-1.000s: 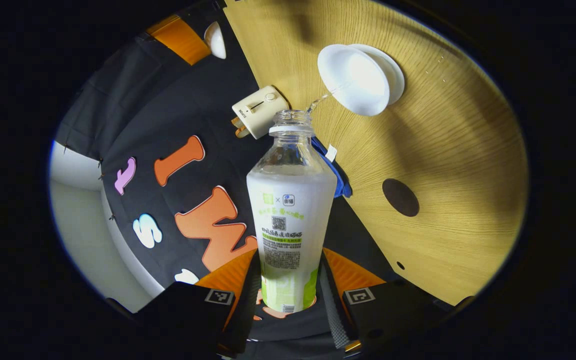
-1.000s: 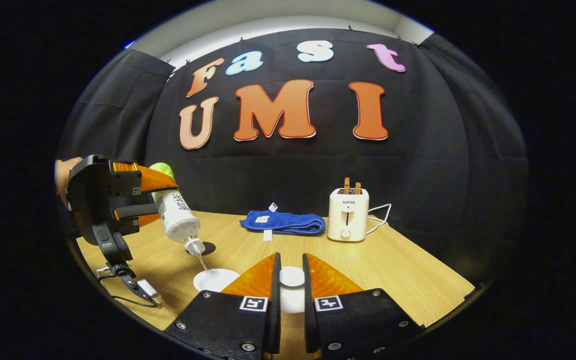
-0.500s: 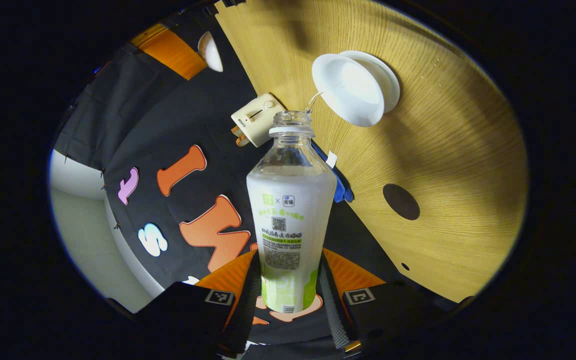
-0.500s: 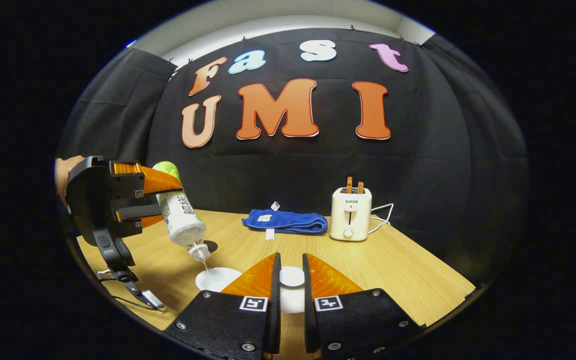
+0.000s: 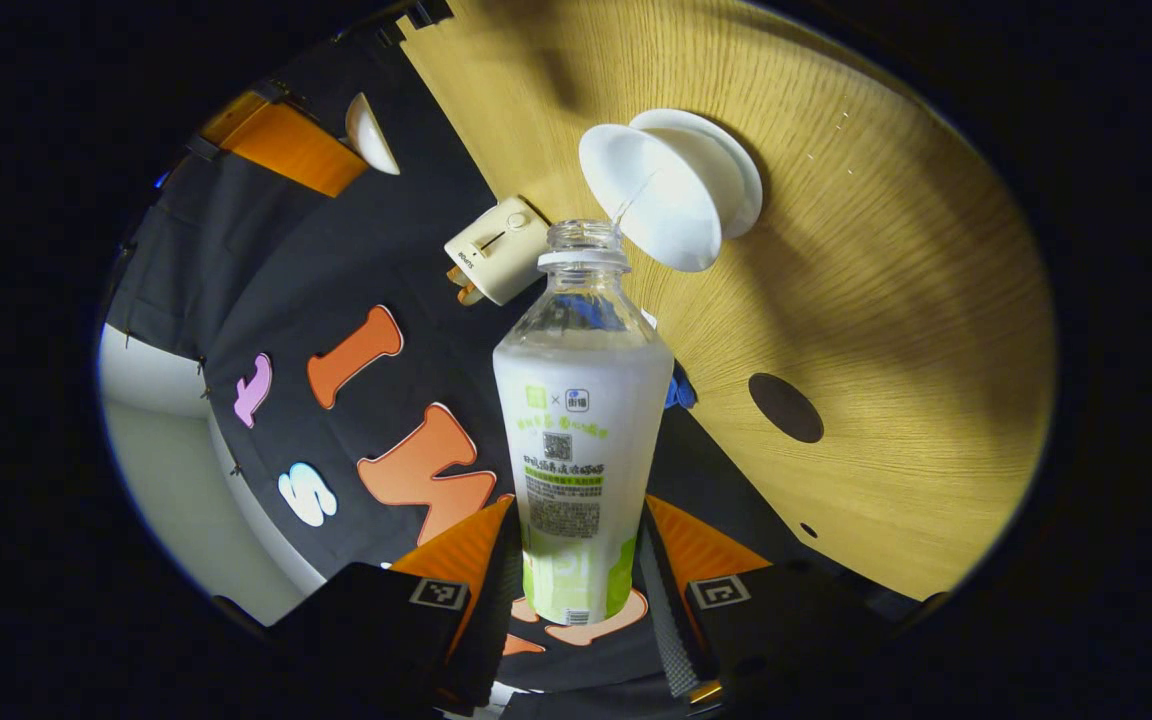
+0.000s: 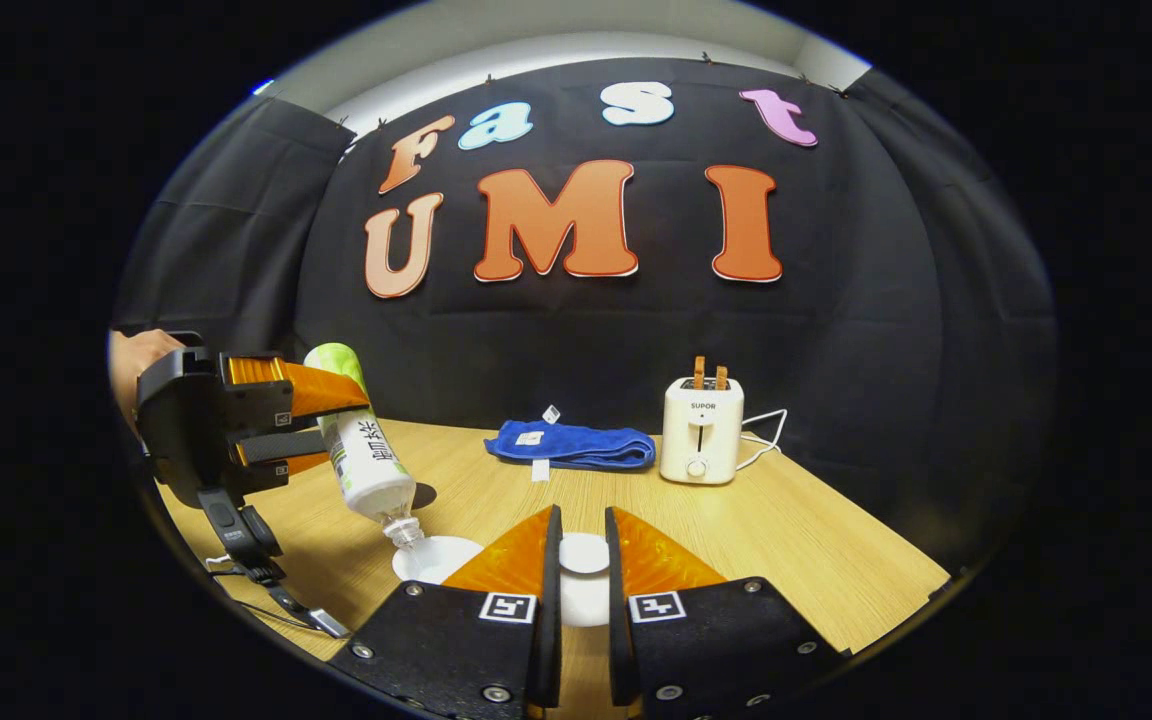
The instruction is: Open the teacup lid with one hand, grasp the water bottle and pour water into the teacup with the other hand; after pouring, place the water bottle on the coaster and then close the teacup lid.
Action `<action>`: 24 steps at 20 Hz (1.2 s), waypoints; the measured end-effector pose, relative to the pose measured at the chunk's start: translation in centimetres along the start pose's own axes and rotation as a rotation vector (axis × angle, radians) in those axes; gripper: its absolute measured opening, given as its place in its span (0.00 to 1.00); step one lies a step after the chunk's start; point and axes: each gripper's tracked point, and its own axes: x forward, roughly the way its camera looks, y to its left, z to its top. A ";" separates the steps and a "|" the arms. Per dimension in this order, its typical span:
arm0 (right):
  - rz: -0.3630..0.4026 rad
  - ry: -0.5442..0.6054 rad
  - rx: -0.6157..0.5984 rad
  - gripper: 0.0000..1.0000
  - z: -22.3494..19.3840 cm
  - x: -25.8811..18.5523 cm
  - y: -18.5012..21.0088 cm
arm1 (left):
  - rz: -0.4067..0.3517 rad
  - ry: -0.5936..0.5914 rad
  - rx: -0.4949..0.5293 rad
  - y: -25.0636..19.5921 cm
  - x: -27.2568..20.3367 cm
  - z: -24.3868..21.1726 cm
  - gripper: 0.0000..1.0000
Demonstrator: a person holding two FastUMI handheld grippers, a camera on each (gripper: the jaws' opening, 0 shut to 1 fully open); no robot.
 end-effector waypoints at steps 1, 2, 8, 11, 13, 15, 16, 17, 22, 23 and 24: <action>0.001 -0.004 0.005 0.19 0.1 0.0 0.0 | 0.000 -0.002 -0.007 -0.1 -0.1 0.0 0.64; 0.005 -0.002 0.010 0.19 0.1 0.0 0.1 | 0.000 -0.003 -0.017 -0.2 -0.1 0.0 0.65; 0.007 -0.011 0.046 0.19 0.1 0.1 0.2 | -0.081 -0.037 -0.288 -2.1 -0.4 1.3 0.62; 0.006 -0.011 0.045 0.19 0.1 0.2 0.0 | -0.117 -0.044 -0.479 -3.3 -0.5 1.4 0.66; -0.004 -0.006 0.037 0.19 0.0 0.3 -0.3 | -0.108 -0.033 -0.639 -3.4 -0.4 0.6 0.65; -0.009 -0.001 0.043 0.19 0.1 0.5 -0.6 | -0.062 -0.007 -0.805 -2.4 -0.5 -1.1 0.65; -0.010 0.000 0.046 0.19 0.2 0.6 -0.5 | -0.046 0.003 -0.865 -2.2 -0.5 -1.9 0.61; -0.011 0.003 0.044 0.19 0.2 0.7 -0.4 | -0.030 0.014 -0.921 -2.0 -0.4 -2.6 0.60; 0.012 0.008 0.015 0.19 0.4 1.6 1.6 | 0.026 0.021 -1.309 -2.1 0.7 -4.3 0.60; 0.016 0.011 0.004 0.19 0.2 1.8 1.9 | 0.030 0.021 -1.385 -2.4 1.0 -4.7 0.65; 0.025 0.013 -0.004 0.19 0.1 1.9 2.4 | 0.035 0.021 -1.452 -2.5 1.3 -5.3 0.65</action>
